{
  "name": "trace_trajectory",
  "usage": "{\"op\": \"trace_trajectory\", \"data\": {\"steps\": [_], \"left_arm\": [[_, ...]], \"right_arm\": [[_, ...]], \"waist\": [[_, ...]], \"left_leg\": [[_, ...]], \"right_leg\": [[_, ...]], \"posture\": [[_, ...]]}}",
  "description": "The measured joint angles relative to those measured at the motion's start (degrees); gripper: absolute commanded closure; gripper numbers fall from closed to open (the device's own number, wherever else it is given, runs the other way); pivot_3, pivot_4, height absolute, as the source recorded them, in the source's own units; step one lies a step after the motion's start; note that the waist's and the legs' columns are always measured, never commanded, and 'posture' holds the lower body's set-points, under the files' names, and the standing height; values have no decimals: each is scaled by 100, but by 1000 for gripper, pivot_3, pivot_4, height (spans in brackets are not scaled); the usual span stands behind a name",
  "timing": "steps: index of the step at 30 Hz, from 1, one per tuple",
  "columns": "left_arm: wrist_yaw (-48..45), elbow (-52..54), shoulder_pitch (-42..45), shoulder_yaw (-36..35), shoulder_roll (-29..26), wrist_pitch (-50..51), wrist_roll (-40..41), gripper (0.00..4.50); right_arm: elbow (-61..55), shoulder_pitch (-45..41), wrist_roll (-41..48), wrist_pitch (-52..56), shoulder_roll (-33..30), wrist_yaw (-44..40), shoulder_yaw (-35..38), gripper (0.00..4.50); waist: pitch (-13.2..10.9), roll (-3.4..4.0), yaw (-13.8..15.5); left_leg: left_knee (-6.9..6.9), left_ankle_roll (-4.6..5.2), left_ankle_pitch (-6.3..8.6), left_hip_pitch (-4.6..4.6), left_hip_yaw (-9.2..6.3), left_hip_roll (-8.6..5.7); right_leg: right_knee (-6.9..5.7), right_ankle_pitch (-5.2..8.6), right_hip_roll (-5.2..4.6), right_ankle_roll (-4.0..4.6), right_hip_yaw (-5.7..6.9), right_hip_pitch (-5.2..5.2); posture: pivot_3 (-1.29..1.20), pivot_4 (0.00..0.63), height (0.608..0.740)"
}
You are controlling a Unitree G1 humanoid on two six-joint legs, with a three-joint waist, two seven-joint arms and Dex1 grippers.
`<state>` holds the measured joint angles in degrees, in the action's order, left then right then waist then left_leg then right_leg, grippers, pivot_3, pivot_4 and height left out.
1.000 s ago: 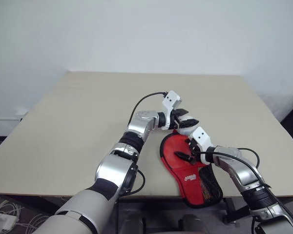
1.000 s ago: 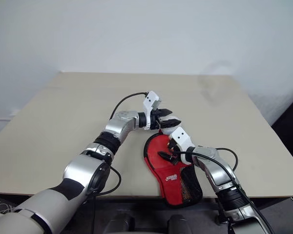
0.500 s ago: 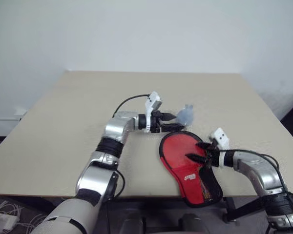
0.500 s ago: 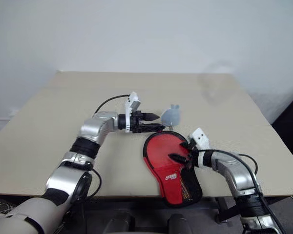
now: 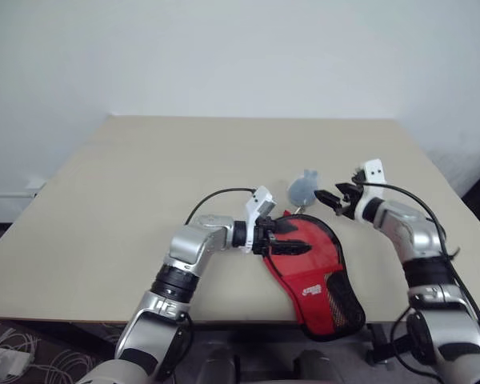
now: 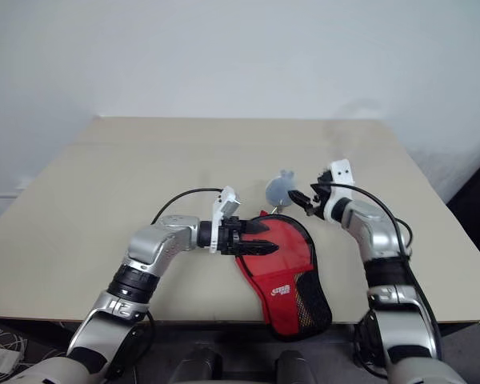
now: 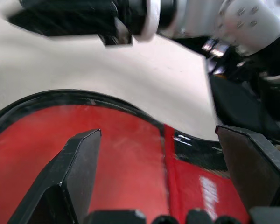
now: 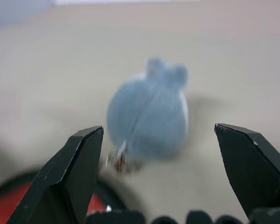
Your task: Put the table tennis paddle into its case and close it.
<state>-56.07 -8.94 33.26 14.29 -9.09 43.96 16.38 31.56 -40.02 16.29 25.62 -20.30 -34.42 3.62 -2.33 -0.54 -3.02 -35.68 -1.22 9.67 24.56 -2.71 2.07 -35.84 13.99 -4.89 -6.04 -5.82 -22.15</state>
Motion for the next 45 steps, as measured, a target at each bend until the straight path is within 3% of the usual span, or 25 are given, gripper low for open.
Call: {"op": "trace_trajectory", "data": {"steps": [8,14,17,26,29,38,45], "left_arm": [[446,11,-124,415,0,-81,-222,294],[698,11,-160,437,-28,-128,-248,294],[824,10,-160,437,-3,-128,-248,294],[1067,-78,-90,646,-198,-24,-500,294],[1026,11,16,942,-351,-45,-695,294],[1013,-3,165,1278,-415,-75,-931,294],[956,-171,273,1373,-369,-177,-1012,294]], "right_arm": [[2250,-1042,-404,-658,600,452,-21,4],[3313,-1554,-580,-985,829,807,35,4],[3528,-1637,-630,-1102,854,952,99,633],[3568,-1644,-511,-1197,891,813,476,3644],[3497,-1590,-491,-1128,889,673,544,4306],[2564,-1015,-448,-833,779,691,605,4413],[1457,-278,-377,-324,281,713,686,4414]], "waist": [[-5,18,-36],[-8,26,-118],[-7,28,-119],[-8,33,-119],[-6,36,-121],[0,47,-109],[0,55,-98]], "left_leg": [[4,0,-1,0,-1,0],[6,0,-1,0,-3,-1],[7,0,-1,-1,-4,-1],[6,0,-1,-2,-5,-2],[7,0,-1,-6,-6,-2],[5,0,-1,-9,-11,-4],[-7,-1,0,-8,-29,-9]], "right_leg": [[-2,-1,1,0,0,-2],[-2,-2,1,-1,0,0],[-3,-2,1,-1,0,0],[-2,-2,2,-2,0,5],[-2,-1,2,-2,1,8],[0,-1,2,-2,3,17],[6,2,1,-1,14,35]], "posture": [[0,0,740],[0,0,740],[0,0,740],[0,0,740],[0,0,740],[0,0,740],[0,0,740]]}}
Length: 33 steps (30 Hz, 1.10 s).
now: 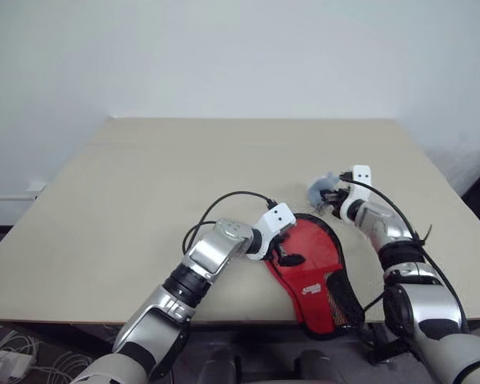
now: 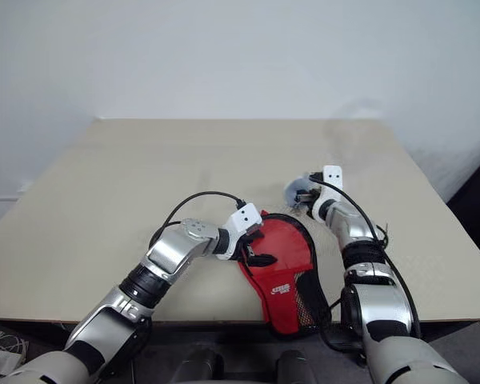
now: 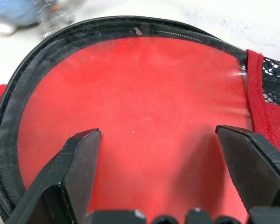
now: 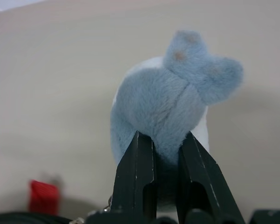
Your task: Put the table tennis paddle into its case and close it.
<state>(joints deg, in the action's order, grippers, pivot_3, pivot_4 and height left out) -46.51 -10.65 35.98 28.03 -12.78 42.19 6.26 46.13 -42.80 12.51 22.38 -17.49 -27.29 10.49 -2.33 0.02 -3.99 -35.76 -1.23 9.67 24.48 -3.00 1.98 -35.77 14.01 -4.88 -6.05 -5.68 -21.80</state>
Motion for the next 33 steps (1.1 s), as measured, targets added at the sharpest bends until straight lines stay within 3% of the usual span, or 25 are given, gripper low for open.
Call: {"op": "trace_trajectory", "data": {"steps": [15,25,30,31,33], "left_arm": [[-158,-184,55,112,158,-227,-102,294],[-168,-254,58,113,227,-277,-115,294],[-183,-259,58,111,214,-278,-128,294],[-194,-259,58,111,206,-278,-128,294],[-200,-259,58,109,199,-278,-130,294]], "right_arm": [[-3603,2775,1275,2116,-1849,-871,468,4419],[-3967,2991,1429,2364,-1771,-382,518,4429],[-4033,2990,1402,2366,-1712,-53,520,2706],[-4075,2996,1375,2376,-1712,-18,514,2706],[-4214,3029,1400,2472,-1710,-23,510,2160]], "waist": [[-2,14,357],[0,9,378],[0,8,352],[0,8,342],[0,8,326]], "left_leg": [[-32,-17,15,6,-51,-45],[-35,-17,16,3,-53,-46],[-35,-18,16,2,-53,-45],[-34,-18,16,2,-54,-45],[-34,-18,16,2,-55,-45]], "right_leg": [[17,29,-8,-8,5,33],[21,29,-8,-8,6,36],[20,29,-8,-7,6,36],[20,29,-8,-7,7,36],[19,29,-8,-7,7,36]], "posture": [[0,0,740],[0,0,740],[0,0,740],[0,0,740],[0,0,740]]}}
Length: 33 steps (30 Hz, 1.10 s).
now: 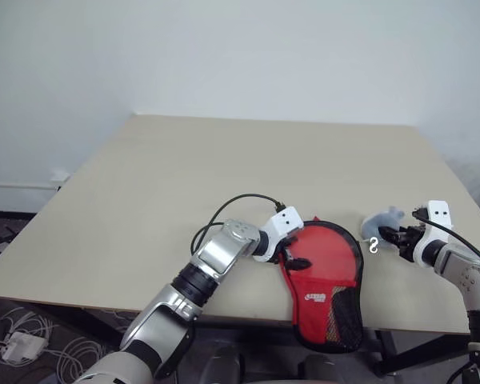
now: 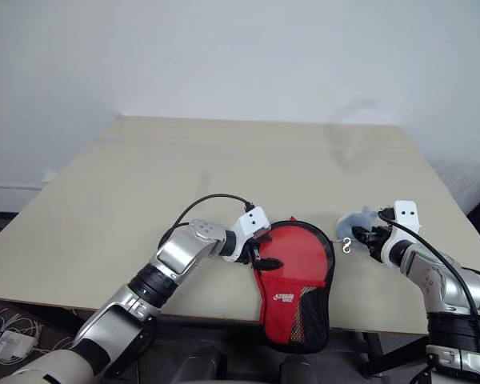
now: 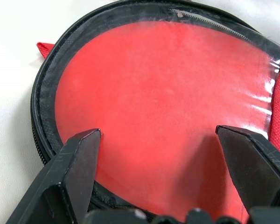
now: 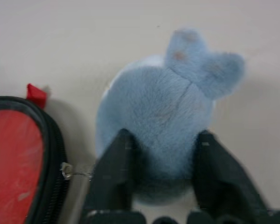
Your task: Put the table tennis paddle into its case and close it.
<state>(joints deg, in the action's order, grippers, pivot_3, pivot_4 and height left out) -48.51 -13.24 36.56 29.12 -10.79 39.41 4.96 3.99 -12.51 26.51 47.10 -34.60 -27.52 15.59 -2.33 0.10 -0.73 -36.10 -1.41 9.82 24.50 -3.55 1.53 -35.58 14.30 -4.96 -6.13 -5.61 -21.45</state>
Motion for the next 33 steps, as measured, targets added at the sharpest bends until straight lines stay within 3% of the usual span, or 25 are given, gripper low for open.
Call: {"op": "trace_trajectory", "data": {"steps": [7,14,19,26,33], "left_arm": [[18,-38,12,-15,23,-4,-16,294],[45,-76,18,-29,58,-10,-76,294],[55,-97,10,-74,105,-12,-117,294],[53,-122,19,-95,180,-18,-188,294],[105,-67,-35,-120,225,-11,-204,294]], "right_arm": [[-711,450,177,284,-195,-452,-128,24],[-919,577,270,76,-1275,-1458,-46,24],[-281,-356,103,-234,-1663,-1763,-123,24],[1362,-2075,-573,-357,-1515,-2410,-1468,24],[3285,-2737,-1463,-818,-1337,-3322,-2633,24]], "waist": [[-1,-1,-53],[-4,-3,-69],[-7,-8,-75],[-4,-4,-85],[-3,0,-74]], "left_leg": [[0,-1,0,0,-3,0],[-1,-2,1,-1,-2,0],[0,-2,2,-2,-2,1],[1,-2,1,0,-3,0],[1,-2,1,2,-2,-1]], "right_leg": [[0,0,0,0,3,0],[2,1,-2,1,4,-3],[7,1,-3,1,5,-3],[8,0,-3,1,7,-2],[2,0,-2,0,7,-3]], "posture": [[0,0,740],[0,0,740],[0,0,740],[0,0,740],[0,0,740]]}}
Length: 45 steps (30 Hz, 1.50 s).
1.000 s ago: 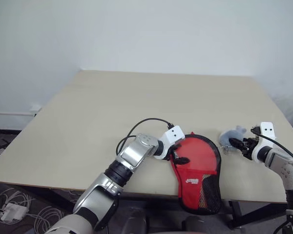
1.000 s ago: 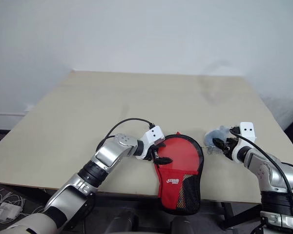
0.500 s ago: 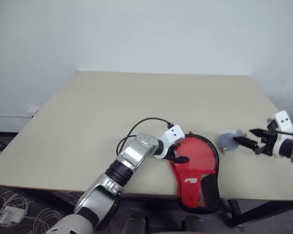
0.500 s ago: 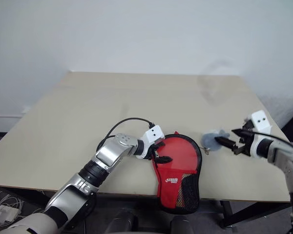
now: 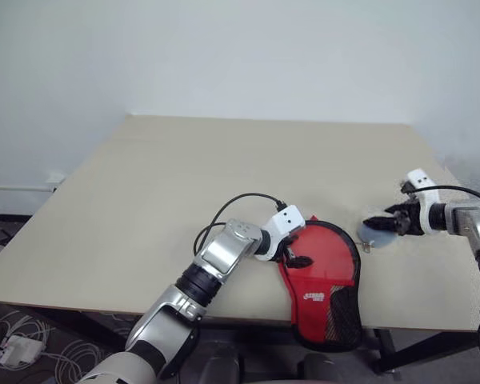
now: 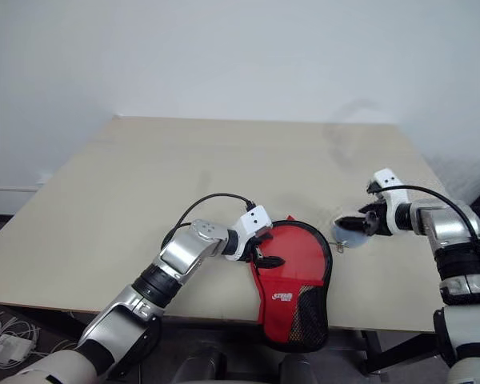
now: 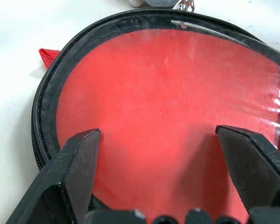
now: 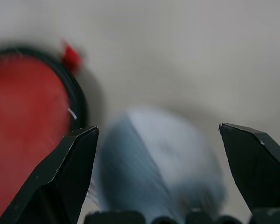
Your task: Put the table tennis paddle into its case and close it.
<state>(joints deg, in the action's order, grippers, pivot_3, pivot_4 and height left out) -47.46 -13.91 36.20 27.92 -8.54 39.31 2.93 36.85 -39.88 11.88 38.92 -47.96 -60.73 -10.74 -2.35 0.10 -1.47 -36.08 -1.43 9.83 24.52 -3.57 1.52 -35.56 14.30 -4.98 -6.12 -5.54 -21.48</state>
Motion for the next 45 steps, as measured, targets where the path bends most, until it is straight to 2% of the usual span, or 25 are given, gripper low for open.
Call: {"op": "trace_trajectory", "data": {"steps": [5,6,9,15,17,20,26,32,36,45], "left_arm": [[76,23,-43,-25,48,10,1,294],[86,29,-50,-29,56,11,3,294],[121,44,-76,-59,69,26,6,294],[139,78,-111,-100,103,64,4,294],[152,89,-127,-106,109,65,3,294],[163,104,-141,-114,119,74,3,294],[165,98,-142,-113,152,82,2,294],[148,81,-139,-103,181,82,0,294],[148,87,-147,-97,202,106,0,294],[89,159,-184,-3,280,178,20,294]], "right_arm": [[740,-401,-428,-349,-1,-616,-320,24],[809,-446,-506,-416,0,-715,-369,189],[935,-469,-541,-558,0,-975,-383,933],[602,-205,-476,-500,-52,-1257,-184,3015],[386,23,-352,-391,-126,-1368,-24,3562],[15,388,-176,-178,-316,-1447,232,4095],[-829,1062,297,378,-614,-1451,822,4195],[-2272,2571,783,732,-1032,-1525,1185,4197],[-3212,3376,1033,740,-1233,-1524,1448,4197],[-4295,4720,1503,660,-1614,-1584,2028,4199]], "waist": [[1,2,-2],[1,2,0],[1,2,2],[1,2,12],[1,2,14],[1,3,19],[0,1,33],[-5,-7,78],[-5,-8,85],[-6,-8,189]], "left_leg": [[-1,-1,0,-3,-1,0],[-2,0,0,-3,0,0],[-2,-1,0,-2,-1,0],[-2,-1,0,-1,-2,0],[-1,-1,0,-2,-1,-1],[-1,-1,0,-1,-1,-1],[-3,-1,0,0,-2,-2],[-4,-1,2,2,-3,-6],[-6,-2,3,1,-4,-6],[-12,3,14,5,-4,-14]], "right_leg": [[-6,0,1,-1,1,2],[-6,0,1,-1,0,2],[-6,0,1,-1,0,3],[-7,0,1,-1,1,2],[-7,0,1,-1,1,3],[-7,1,1,-1,1,1],[-4,1,1,-2,1,3],[-3,7,-2,-8,1,2],[-2,8,-4,-8,2,2],[5,17,-12,-13,3,3]], "posture": [[0,0,740],[0,0,740],[0,0,740],[0,0,740],[0,0,740],[0,0,740],[0,0,740],[0,0,740],[0,0,740],[0,0,740]]}}
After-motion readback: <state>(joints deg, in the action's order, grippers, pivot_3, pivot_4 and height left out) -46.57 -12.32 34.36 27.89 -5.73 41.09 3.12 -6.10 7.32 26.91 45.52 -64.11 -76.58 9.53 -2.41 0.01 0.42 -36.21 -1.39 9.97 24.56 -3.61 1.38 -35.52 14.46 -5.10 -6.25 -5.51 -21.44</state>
